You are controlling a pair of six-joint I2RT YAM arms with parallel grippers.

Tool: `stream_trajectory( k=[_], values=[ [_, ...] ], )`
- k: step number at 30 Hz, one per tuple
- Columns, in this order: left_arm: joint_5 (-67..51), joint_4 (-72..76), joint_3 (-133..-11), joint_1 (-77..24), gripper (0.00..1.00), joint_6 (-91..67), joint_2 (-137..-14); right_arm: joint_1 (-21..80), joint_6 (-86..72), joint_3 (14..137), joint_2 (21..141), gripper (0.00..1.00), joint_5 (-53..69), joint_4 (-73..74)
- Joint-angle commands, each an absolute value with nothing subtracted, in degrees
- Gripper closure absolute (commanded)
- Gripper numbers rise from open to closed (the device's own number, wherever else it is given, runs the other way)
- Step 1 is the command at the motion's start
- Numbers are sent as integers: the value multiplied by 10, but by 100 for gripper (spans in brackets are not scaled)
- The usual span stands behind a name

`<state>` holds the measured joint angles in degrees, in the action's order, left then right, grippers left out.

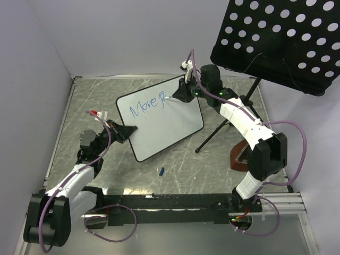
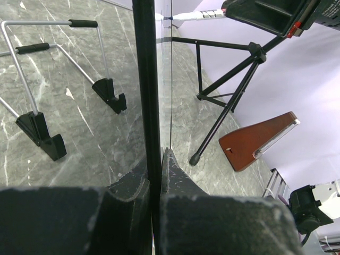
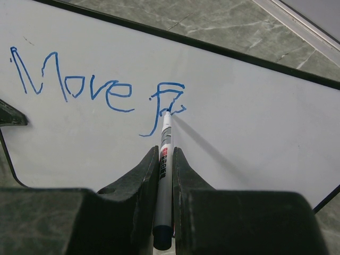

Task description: Write a sentence on the whiteboard

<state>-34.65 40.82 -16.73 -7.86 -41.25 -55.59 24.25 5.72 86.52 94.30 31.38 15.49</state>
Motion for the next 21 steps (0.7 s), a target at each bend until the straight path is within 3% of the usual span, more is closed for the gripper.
stream_trajectory(
  k=[1, 21],
  values=[
    [-366, 396, -174, -82, 99, -347, -554, 250, 65, 854, 917, 100, 323, 155],
    [-366, 396, -174, -82, 99, -346, -554, 258, 57, 877, 914, 100, 309, 147]
  ],
)
